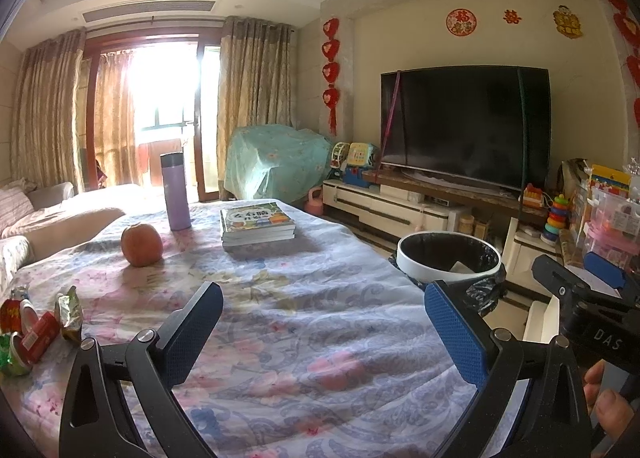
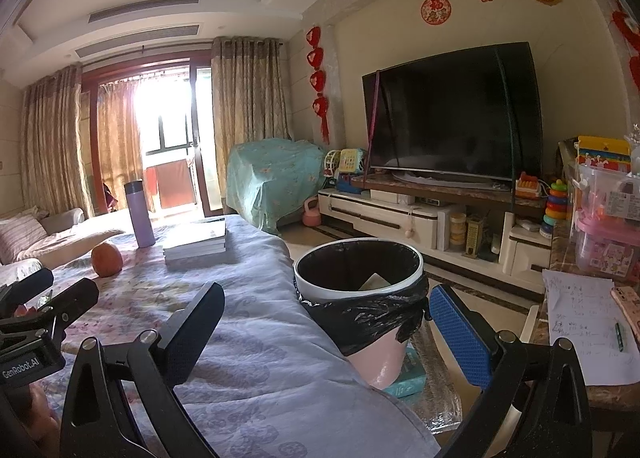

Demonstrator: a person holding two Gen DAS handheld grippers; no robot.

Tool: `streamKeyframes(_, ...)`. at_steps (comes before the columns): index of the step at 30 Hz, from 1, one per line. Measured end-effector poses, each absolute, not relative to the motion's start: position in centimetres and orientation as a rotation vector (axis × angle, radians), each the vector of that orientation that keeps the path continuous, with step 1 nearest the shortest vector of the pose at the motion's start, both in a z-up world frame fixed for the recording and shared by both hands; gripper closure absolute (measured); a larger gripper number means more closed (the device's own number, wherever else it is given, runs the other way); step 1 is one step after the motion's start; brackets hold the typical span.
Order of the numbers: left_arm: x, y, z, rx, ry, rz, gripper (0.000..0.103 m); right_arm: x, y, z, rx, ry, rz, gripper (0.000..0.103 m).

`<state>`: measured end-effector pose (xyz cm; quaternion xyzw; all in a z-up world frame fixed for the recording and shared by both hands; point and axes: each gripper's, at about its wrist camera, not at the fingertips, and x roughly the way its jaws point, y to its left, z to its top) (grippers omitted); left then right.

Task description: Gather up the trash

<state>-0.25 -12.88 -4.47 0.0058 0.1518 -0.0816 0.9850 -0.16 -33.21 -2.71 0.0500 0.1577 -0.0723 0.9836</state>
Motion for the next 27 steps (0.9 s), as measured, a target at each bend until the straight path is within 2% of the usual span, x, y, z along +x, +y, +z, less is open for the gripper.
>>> streamKeyframes(27,-0.45,-12.78,-4.58,0.015,0.305,-0.174,0.001,-0.19,-33.19,-2.76,0.104,0.318,-0.142,0.000)
